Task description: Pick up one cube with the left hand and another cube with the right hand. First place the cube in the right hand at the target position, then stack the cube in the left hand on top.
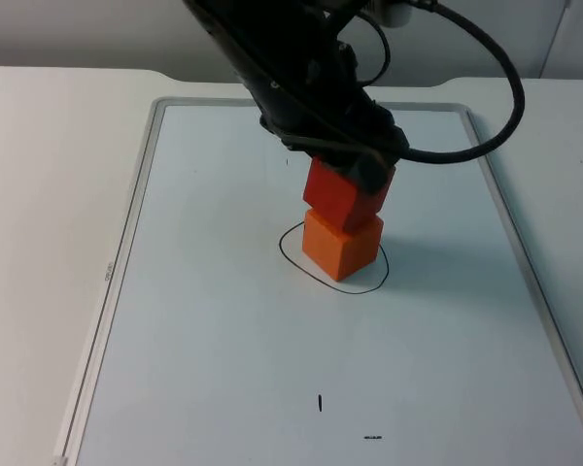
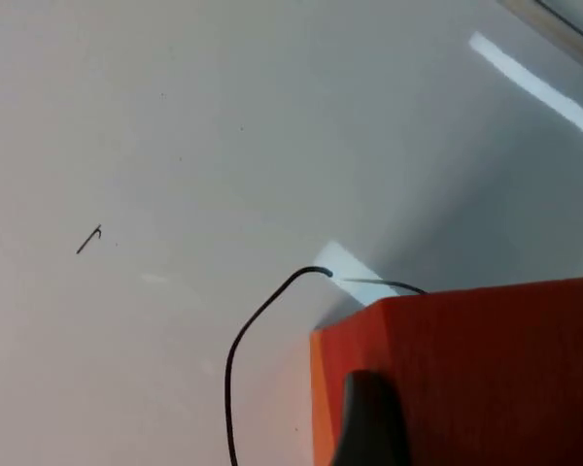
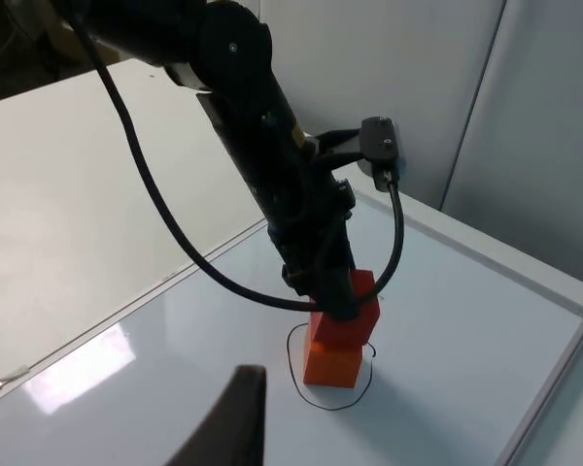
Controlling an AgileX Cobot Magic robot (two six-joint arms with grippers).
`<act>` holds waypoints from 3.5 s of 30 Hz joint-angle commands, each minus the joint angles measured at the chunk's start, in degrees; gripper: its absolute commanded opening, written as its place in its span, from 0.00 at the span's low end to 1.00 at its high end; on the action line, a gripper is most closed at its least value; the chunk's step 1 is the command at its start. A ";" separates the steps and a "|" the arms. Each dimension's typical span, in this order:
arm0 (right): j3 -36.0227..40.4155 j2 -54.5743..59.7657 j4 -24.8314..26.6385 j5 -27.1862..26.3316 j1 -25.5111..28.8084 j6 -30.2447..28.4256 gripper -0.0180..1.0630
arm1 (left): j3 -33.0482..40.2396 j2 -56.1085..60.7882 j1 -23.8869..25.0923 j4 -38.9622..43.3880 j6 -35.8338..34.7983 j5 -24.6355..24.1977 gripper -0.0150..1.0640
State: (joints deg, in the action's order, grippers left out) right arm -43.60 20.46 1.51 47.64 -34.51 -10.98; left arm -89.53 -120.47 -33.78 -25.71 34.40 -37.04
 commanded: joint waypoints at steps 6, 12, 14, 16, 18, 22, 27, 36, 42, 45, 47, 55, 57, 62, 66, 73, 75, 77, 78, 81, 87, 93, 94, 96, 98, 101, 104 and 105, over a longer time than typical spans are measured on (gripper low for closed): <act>0.27 -0.17 0.27 -0.24 0.10 0.30 0.94 | -0.41 -0.92 0.09 -0.77 0.15 -0.15 0.21; 0.27 -0.17 0.27 -0.24 0.10 0.30 0.94 | -0.41 -1.52 0.09 -0.67 0.15 -0.26 0.21; 0.27 -0.17 0.27 -0.24 0.10 0.30 0.94 | -0.41 -1.54 0.09 -0.67 0.15 -0.54 0.21; 0.27 -0.17 0.27 -0.24 0.10 0.30 0.94 | -0.41 -1.54 0.09 -0.67 0.15 -0.67 0.21; 0.27 -0.17 0.17 -0.24 0.10 0.31 0.94 | -0.41 -1.54 0.09 -0.67 0.15 -1.03 0.21; 0.27 -0.17 0.06 -0.24 0.10 0.31 0.94 | -0.41 -1.54 0.09 -0.67 0.15 -1.63 0.21; 0.27 -0.17 0.06 -0.24 0.10 0.31 0.94 | -0.41 -1.54 0.09 0.53 0.15 -2.22 0.23; 0.27 -0.17 0.06 -0.24 0.10 0.31 0.94 | -0.41 -1.54 0.09 0.77 0.04 -2.68 0.60; 0.27 -0.17 0.06 -0.24 0.10 0.31 0.94 | -0.52 -0.56 0.09 0.77 0.04 -1.94 0.64; 0.27 -0.17 0.06 -0.24 0.10 0.31 0.94 | -0.52 0.75 0.09 0.77 0.04 -1.61 0.64; 0.27 -0.17 0.06 -0.24 0.10 0.31 0.94 | -0.52 2.03 0.09 0.77 0.04 -1.61 0.64; 0.27 -0.17 0.06 -0.24 0.10 0.31 0.94 | -0.52 13.34 0.09 0.77 -0.27 -6.46 0.64; 0.27 -0.17 0.06 -0.24 0.10 0.31 0.94 | -0.52 19.23 0.09 0.77 -0.55 -9.33 0.64; 0.27 -0.17 0.21 -0.24 0.10 0.31 0.94 | -0.30 30.19 0.09 0.66 -1.48 -17.05 0.64; 0.27 -0.17 0.21 -0.24 0.10 0.31 0.94 | 3.56 39.35 -0.02 0.44 -1.75 -17.62 0.64; 3.55 -0.29 0.34 -2.37 0.10 0.08 0.94 | 22.32 57.15 -0.02 0.93 -1.75 -9.71 0.64; 5.10 -0.29 0.66 -3.36 0.10 0.08 0.94 | 26.47 59.79 -0.02 0.93 -1.75 -8.11 0.64; 8.39 -0.29 1.97 -5.19 0.10 0.29 0.94 | 33.90 66.33 -0.02 0.93 -1.86 -5.20 0.64; 9.55 -0.29 2.68 -6.06 0.10 0.29 0.94 | 37.68 69.57 -0.02 0.93 -1.98 -4.31 0.64; 10.96 -0.29 4.49 -6.15 0.10 0.29 0.94 | 45.55 77.14 -0.02 0.93 -2.41 -2.55 0.64; 10.96 -2.98 4.78 -5.69 0.10 0.29 0.94 | 54.68 92.96 -0.02 5.04 -9.33 -4.60 0.64; 10.96 -6.80 4.78 -3.75 0.10 0.54 0.94 | 55.24 105.50 -0.02 16.44 -21.23 -10.82 0.64; 10.96 -8.03 4.78 -3.14 0.10 0.82 0.94 | 55.24 108.50 -0.02 18.25 -23.18 -12.37 0.64; 10.96 -8.73 4.78 -2.69 0.10 1.22 0.94 | 55.24 109.89 -0.02 18.76 -24.06 -13.68 0.64; 10.96 -10.30 4.68 -1.92 0.10 1.98 0.94 | 55.24 112.47 -0.02 18.91 -24.43 -16.04 0.64; 10.96 -11.66 4.55 -0.72 0.10 1.98 0.94 | 55.24 114.00 -0.02 19.01 -25.19 -18.43 0.64; 10.96 -13.71 4.34 0.95 0.10 1.98 0.94 | 55.24 115.36 -0.02 20.56 -27.12 -22.39 0.64; 10.96 -13.71 4.34 0.95 0.10 1.98 0.94 | 55.24 115.36 -0.02 20.56 -27.12 -22.39 0.64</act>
State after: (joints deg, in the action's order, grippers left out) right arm -32.95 7.29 5.98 48.28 -34.51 -9.21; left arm -34.66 -5.55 -33.73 -5.31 8.19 -58.65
